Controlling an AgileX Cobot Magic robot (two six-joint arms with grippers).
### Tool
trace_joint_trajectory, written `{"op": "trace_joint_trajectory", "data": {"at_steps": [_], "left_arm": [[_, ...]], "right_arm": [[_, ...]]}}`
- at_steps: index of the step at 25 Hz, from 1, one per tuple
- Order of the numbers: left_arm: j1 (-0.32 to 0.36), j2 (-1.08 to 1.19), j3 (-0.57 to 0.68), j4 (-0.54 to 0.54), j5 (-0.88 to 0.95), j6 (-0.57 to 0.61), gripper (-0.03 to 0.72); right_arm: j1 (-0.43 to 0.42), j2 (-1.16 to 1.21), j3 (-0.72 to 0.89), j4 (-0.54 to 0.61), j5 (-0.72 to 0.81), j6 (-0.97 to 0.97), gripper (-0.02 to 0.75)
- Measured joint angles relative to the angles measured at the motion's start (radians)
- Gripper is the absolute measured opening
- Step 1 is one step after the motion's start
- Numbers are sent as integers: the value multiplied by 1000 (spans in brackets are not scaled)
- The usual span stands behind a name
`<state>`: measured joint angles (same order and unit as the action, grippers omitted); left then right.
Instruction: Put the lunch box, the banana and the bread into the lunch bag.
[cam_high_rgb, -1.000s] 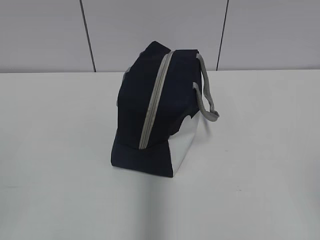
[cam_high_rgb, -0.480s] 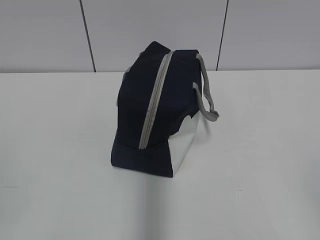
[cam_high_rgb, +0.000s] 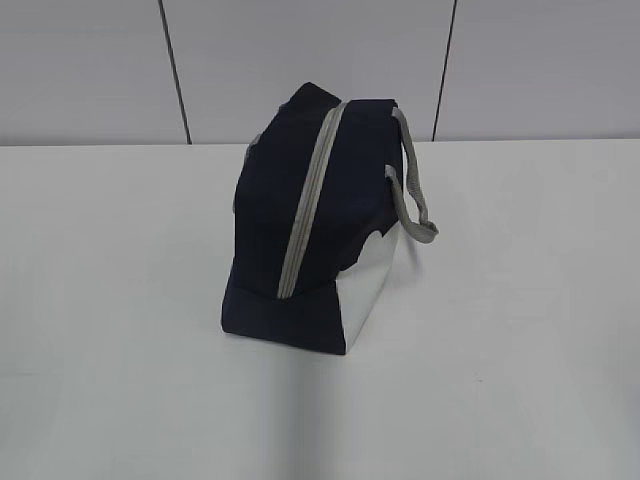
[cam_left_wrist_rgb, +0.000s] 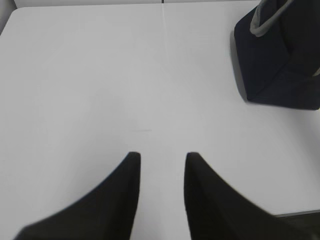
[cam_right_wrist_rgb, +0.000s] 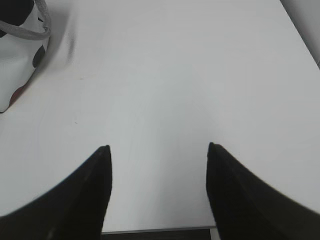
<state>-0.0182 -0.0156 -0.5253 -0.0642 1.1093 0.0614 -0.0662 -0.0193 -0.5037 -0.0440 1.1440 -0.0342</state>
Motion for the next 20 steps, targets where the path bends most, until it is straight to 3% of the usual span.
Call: {"op": "trace_joint_trajectory", "data": {"at_steps": [20], "left_arm": [[0, 0, 0, 0, 0, 0, 235]], "right_arm": [[0, 0, 0, 0, 0, 0, 443]]}}
